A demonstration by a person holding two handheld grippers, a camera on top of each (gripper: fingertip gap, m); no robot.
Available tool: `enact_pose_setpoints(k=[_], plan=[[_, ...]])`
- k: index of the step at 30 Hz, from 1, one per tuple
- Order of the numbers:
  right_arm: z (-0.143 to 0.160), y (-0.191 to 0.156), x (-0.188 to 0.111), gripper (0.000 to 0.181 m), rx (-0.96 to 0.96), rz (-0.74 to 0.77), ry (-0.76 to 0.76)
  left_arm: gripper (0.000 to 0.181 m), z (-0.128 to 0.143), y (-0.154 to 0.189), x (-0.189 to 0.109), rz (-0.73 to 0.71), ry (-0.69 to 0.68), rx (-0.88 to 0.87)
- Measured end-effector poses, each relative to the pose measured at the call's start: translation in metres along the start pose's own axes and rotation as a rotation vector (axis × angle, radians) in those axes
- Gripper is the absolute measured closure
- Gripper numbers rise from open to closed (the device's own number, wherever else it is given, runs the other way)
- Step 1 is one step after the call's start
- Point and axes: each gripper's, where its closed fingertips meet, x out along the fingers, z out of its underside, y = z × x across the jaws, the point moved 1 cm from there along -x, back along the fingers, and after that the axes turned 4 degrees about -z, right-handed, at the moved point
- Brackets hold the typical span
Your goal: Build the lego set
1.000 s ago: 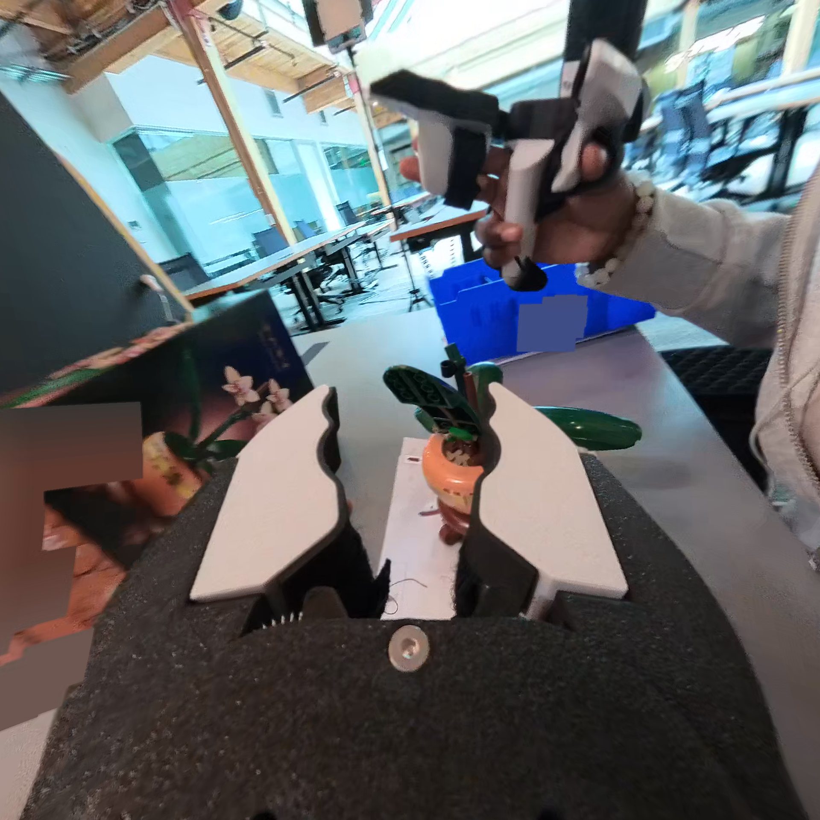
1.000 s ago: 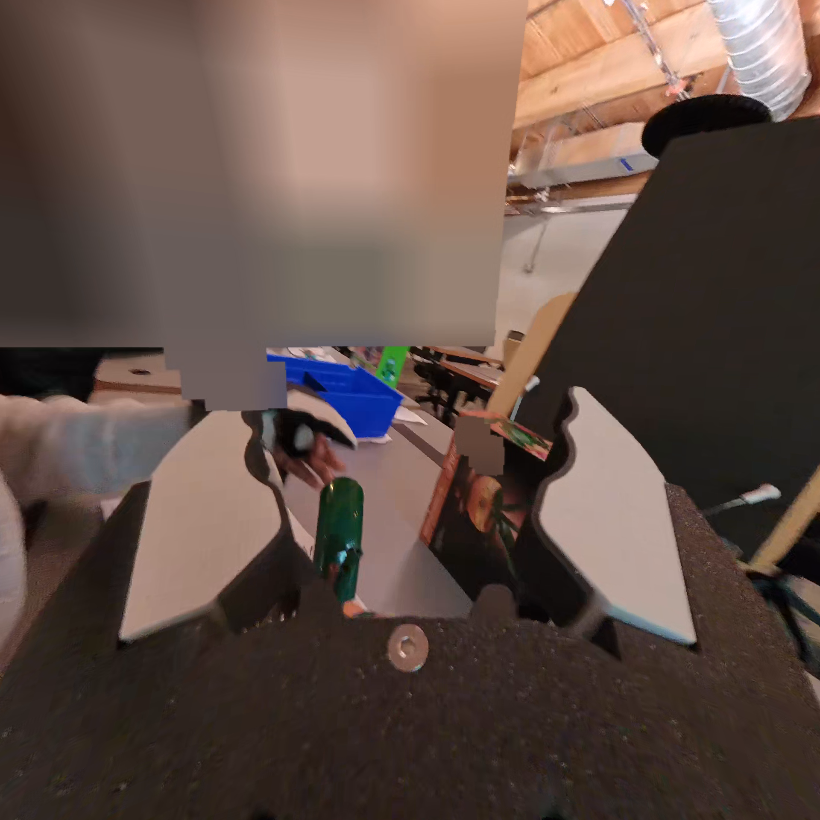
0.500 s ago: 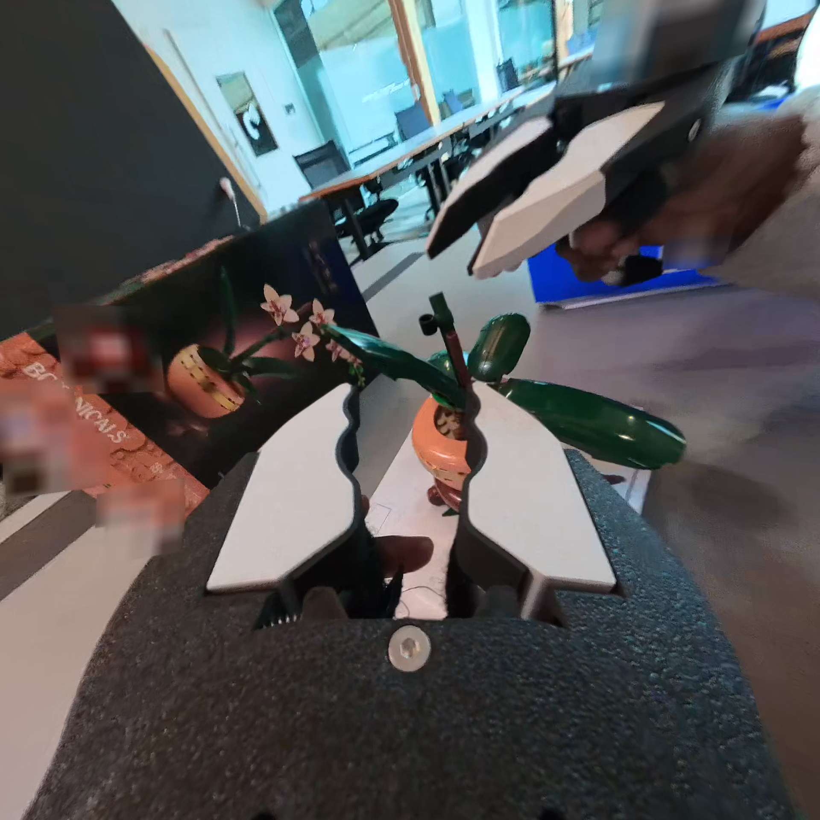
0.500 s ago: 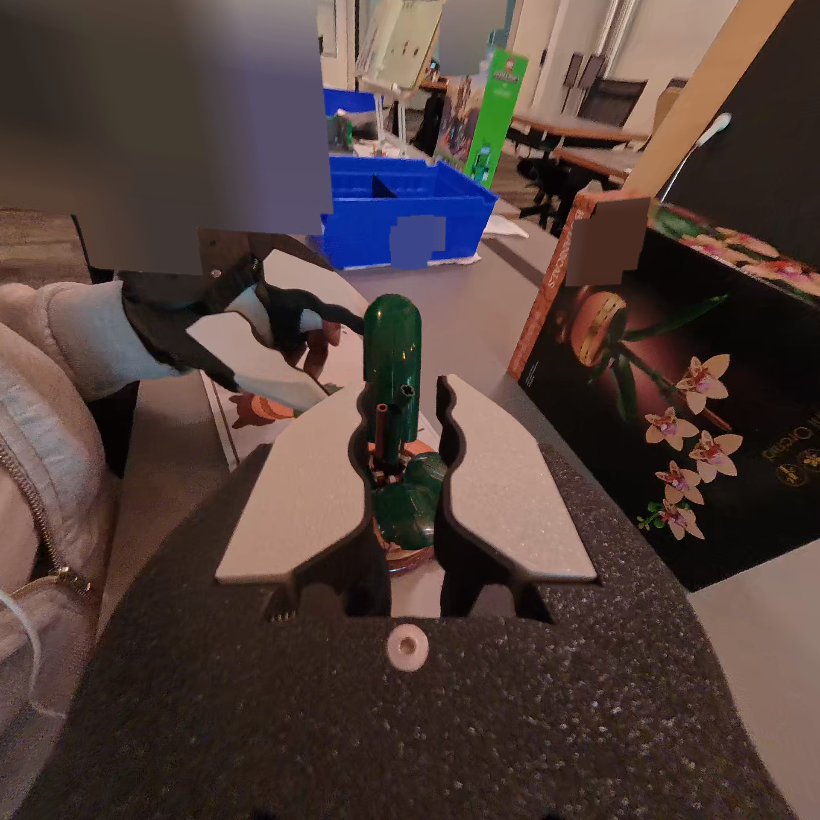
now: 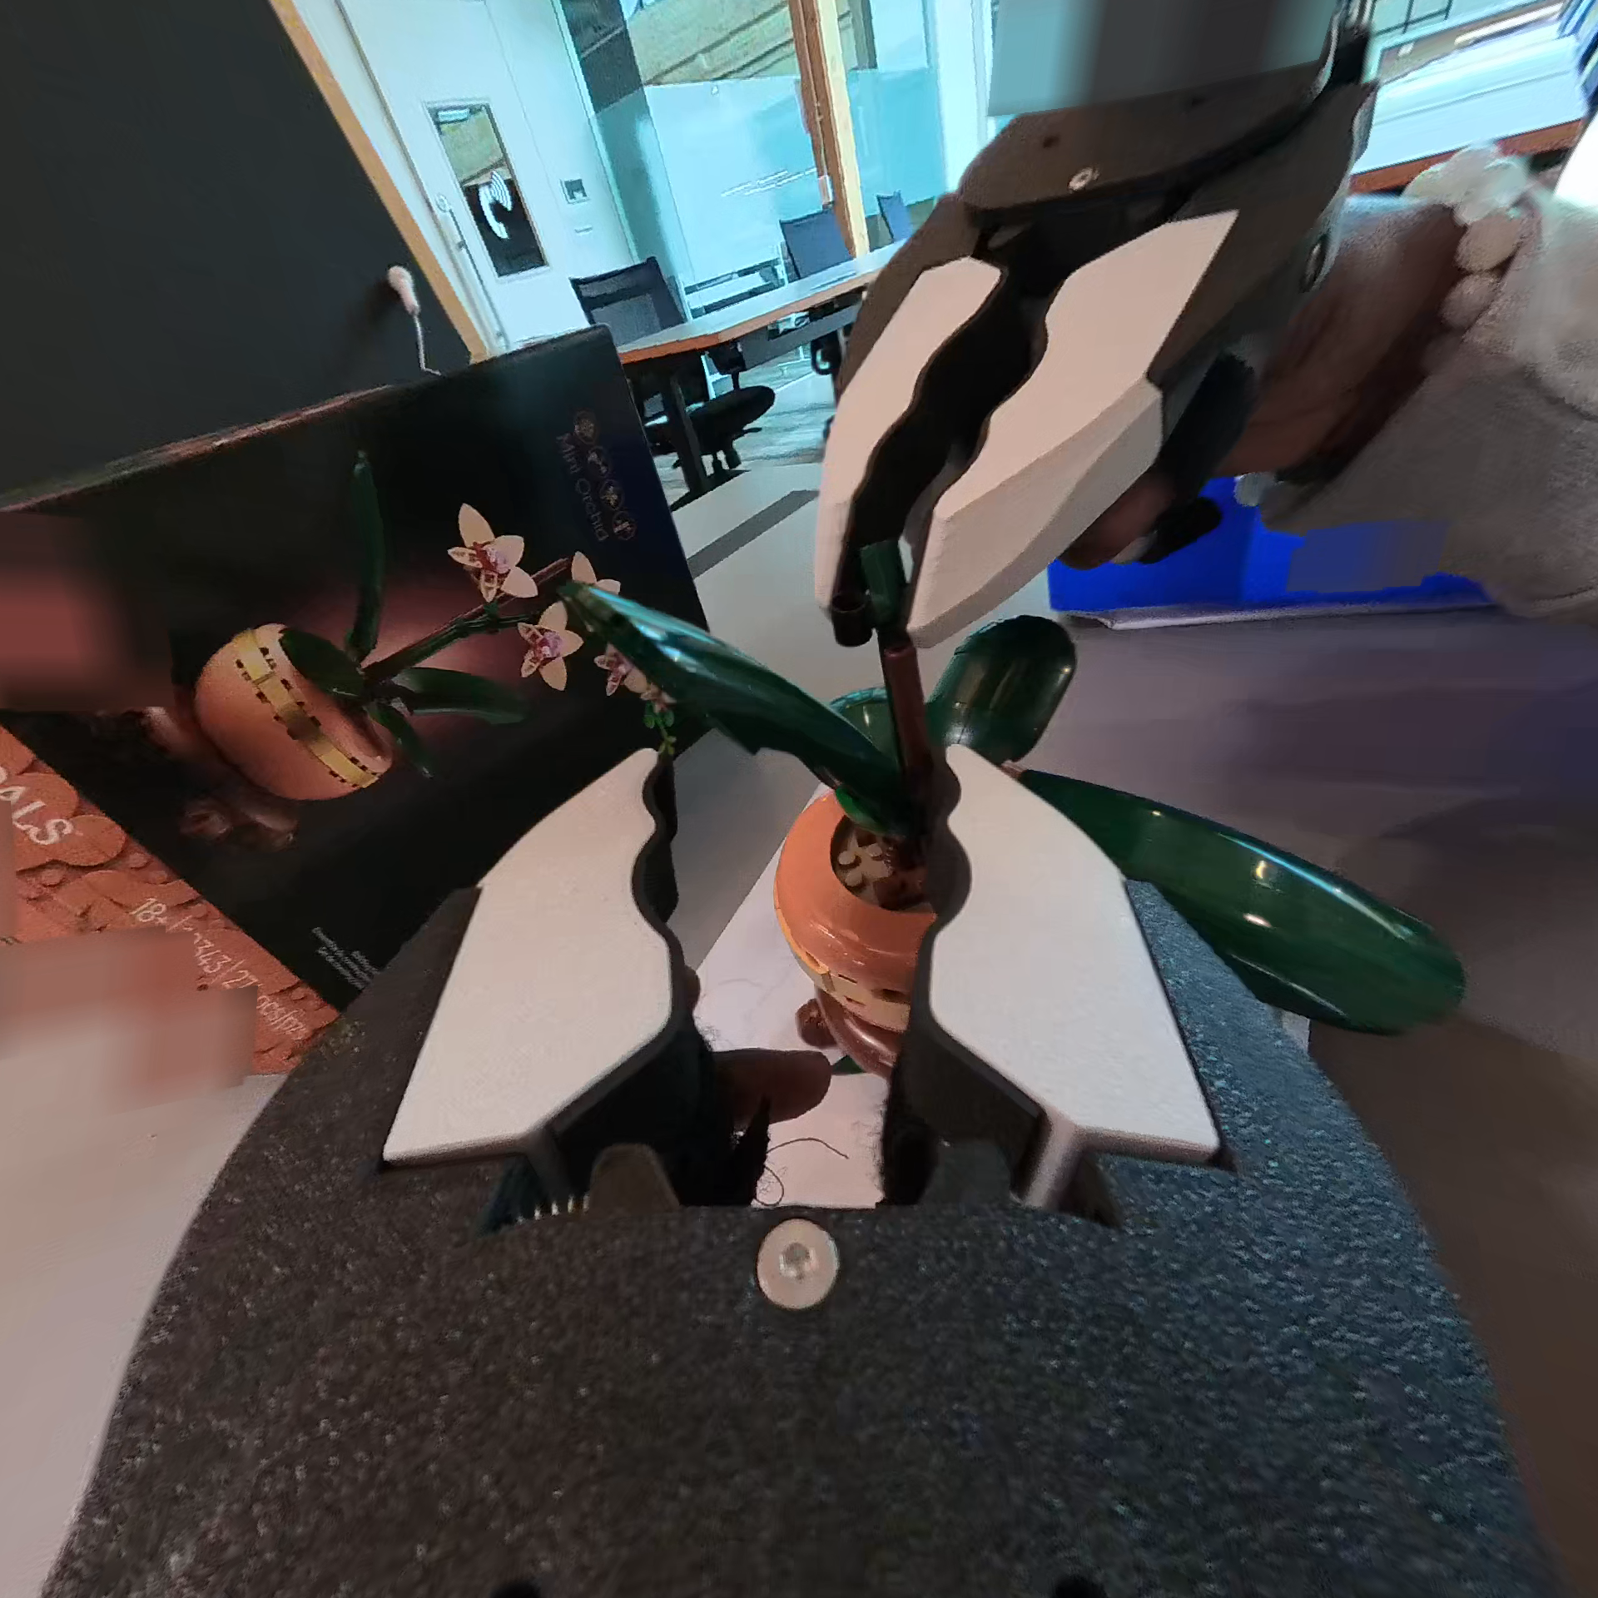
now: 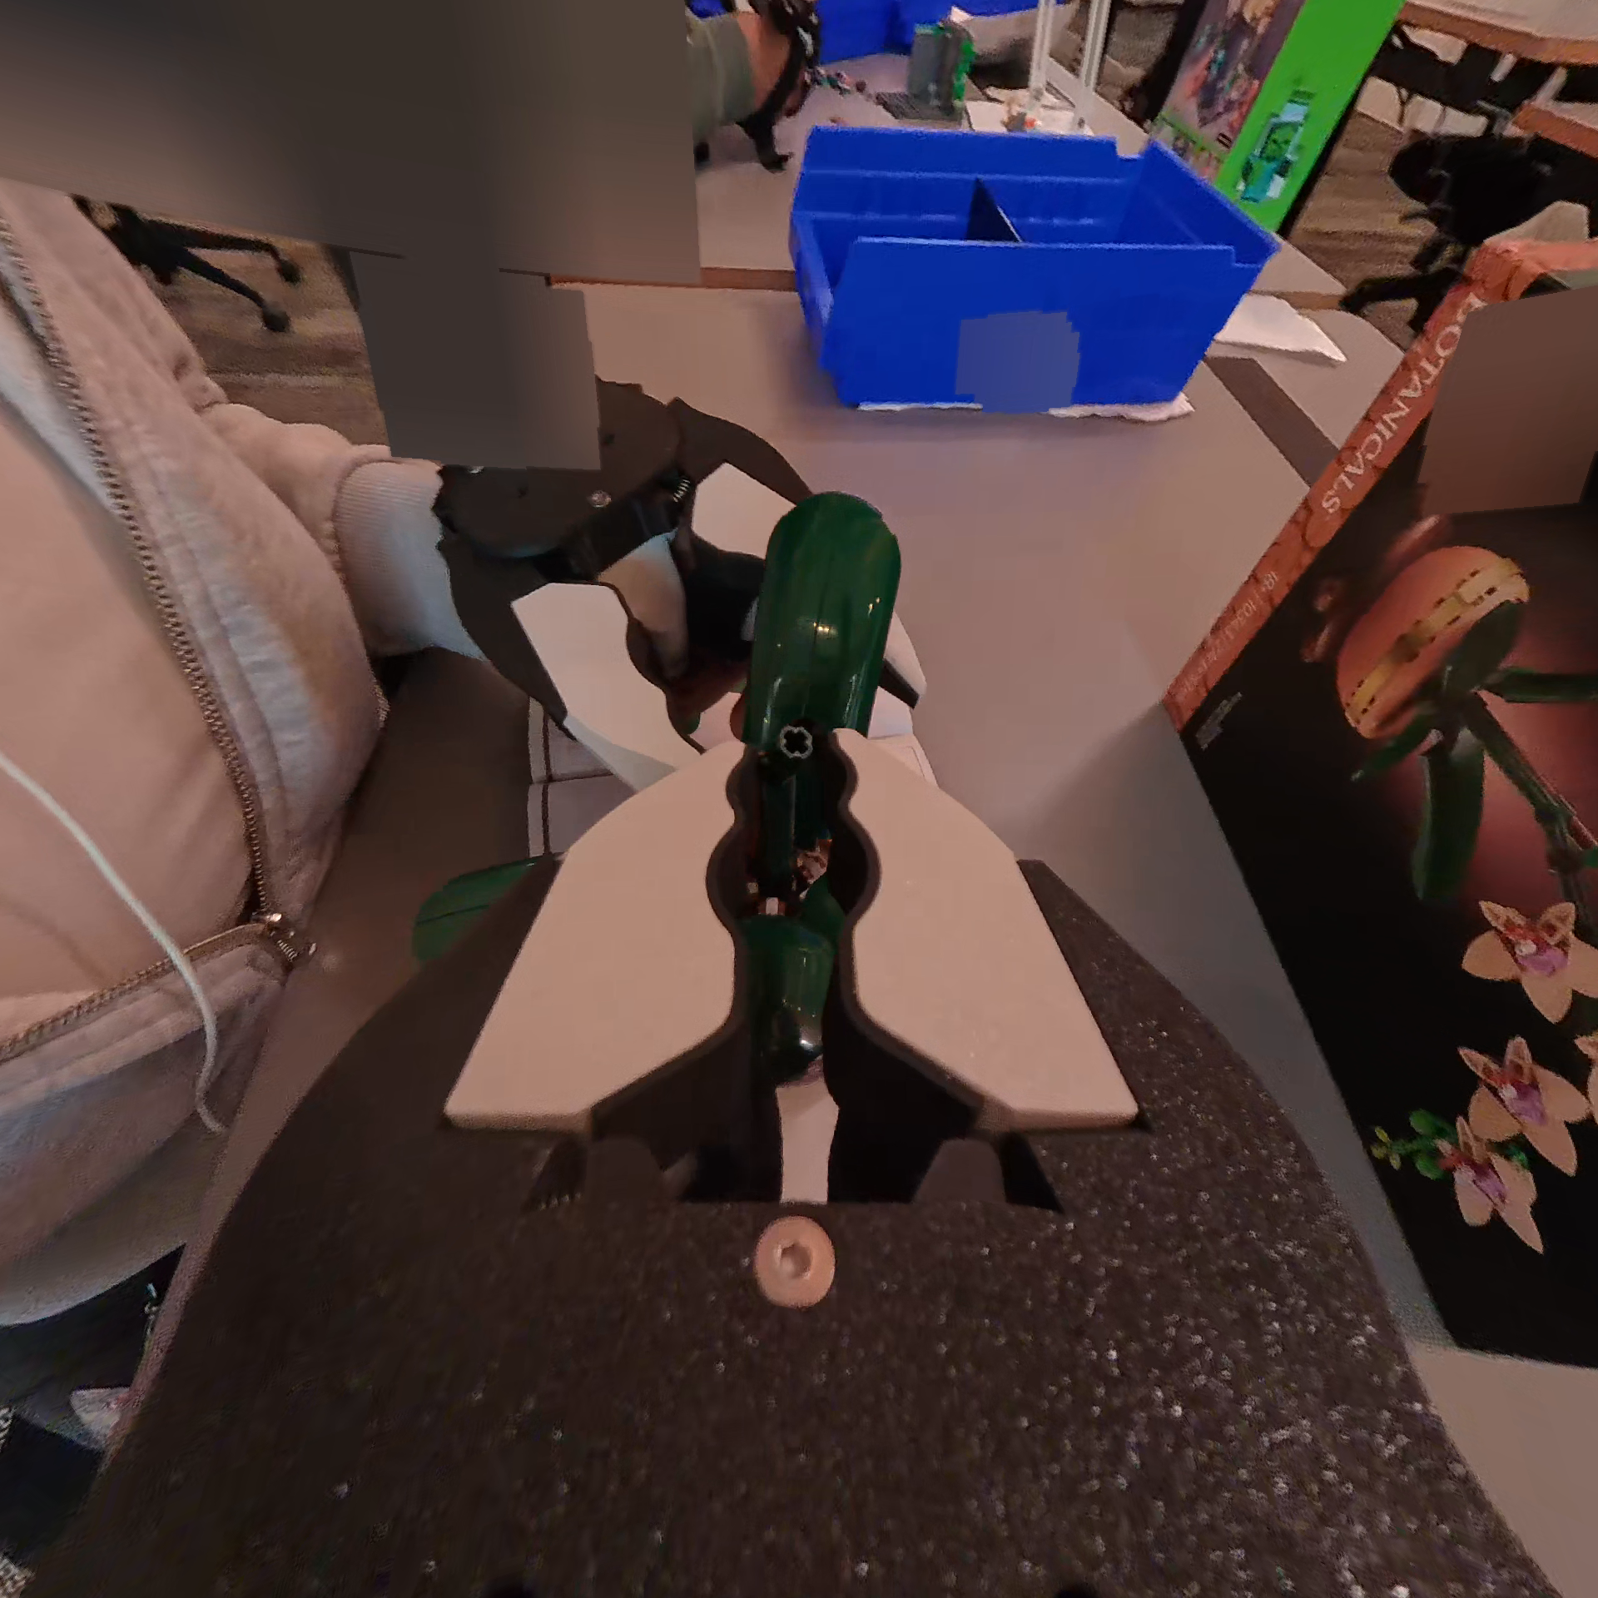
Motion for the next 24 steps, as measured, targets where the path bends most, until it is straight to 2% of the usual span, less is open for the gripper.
enact_pose_setpoints(k=[12,15,18,24], plan=[[-0.002,0.003,0.006,0.168,-0.025,-0.208,0.056,0.128,0.004,-0.002,0.000,0.032,0.027,-0.079],[-0.002,0.002,0.005,0.166,-0.023,-0.207,0.069,0.128,0.004,-0.002,0.000,0.035,0.031,-0.088],[-0.007,-0.003,0.000,0.151,0.002,-0.208,0.121,0.130,0.004,0.000,0.000,0.040,0.034,-0.082],[-0.008,0.001,-0.014,0.157,0.009,-0.061,0.185,0.132,0.004,0.000,-0.003,0.025,0.031,-0.031]])
